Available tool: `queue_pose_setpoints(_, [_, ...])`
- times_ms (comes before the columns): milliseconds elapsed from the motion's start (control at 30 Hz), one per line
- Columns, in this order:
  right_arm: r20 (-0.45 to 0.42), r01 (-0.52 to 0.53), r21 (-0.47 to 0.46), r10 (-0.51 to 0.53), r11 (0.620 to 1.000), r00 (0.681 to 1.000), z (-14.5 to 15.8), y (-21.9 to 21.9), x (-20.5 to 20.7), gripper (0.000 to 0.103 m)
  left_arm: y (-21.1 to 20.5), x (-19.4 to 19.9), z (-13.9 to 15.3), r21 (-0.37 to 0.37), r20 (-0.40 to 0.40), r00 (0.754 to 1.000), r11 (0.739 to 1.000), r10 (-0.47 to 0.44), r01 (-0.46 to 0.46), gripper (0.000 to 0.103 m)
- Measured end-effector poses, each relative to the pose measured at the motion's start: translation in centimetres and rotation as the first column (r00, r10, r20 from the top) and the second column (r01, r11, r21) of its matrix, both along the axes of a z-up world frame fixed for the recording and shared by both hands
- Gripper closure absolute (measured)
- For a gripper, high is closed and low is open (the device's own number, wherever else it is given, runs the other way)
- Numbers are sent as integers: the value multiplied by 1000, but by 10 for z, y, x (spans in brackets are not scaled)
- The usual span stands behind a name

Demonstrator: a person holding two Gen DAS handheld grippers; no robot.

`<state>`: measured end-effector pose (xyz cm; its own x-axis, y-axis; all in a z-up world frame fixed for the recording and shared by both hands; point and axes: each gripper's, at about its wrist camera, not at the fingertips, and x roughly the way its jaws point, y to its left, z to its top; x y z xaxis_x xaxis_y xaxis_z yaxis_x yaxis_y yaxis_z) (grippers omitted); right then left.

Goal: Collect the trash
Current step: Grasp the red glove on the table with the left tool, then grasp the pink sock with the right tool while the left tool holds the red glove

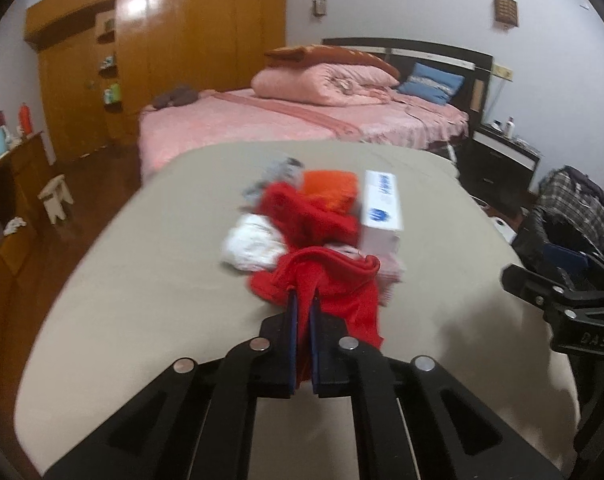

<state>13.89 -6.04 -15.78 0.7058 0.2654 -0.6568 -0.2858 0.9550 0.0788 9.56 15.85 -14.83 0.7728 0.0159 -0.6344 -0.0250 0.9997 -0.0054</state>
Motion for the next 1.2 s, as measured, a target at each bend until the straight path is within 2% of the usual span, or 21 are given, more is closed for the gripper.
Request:
queue_pose_setpoints(167, [-3,-18,-1,18,1000,1000,0,10,1,7,36,2,-2,30,-4,994,993,112,-111,98])
queue_pose_setpoints(300, [-13,-25,-3,25,1000,1000,-3,15,2,7,47,7,-12,19,-43,992,993,120,-120,95])
queue_pose_setpoints(333, [-16,-27,-5,27,1000,1000,-3,17,3,7,48,8,-14,7,-52,992,994,112,-112,92])
queue_pose_setpoints(400, [-16,-31,-11,31,999,999,-5,18,3,7,47,5,-18,-8,-58,993,995,104,-104,64])
queue_pose_setpoints(567, [-25,-27,-15,27,1000,999,-8,18,3,7,32,6,-24,-6,-65,997,999,52,-53,45])
queue_pose_setpoints(667, [-27,-26,-15,26,1000,999,-10,18,3,7,28,10,-30,-15,-86,995,999,42,-44,42])
queue_pose_setpoints(867, [-34,-23,-13,23,1000,999,-13,17,5,7,25,25,-49,-29,-166,985,999,37,-43,42])
queue_pose_setpoints(967, [-39,-19,-9,18,1000,999,-15,16,6,7,24,24,-50,-29,-171,985,999,36,-42,42])
queue_pose_setpoints(1033, [-42,-18,-5,18,1000,999,-15,17,6,7,23,23,-51,-23,-174,984,999,26,-31,49])
queue_pose_setpoints(1100, [-42,-19,-5,19,1000,999,-15,19,7,7,18,21,-50,-21,-169,986,1000,4,-7,73])
queue_pose_setpoints(1200, [-41,-21,-4,20,1000,999,-15,19,6,7,12,21,-49,-15,-169,986,1000,-15,13,84])
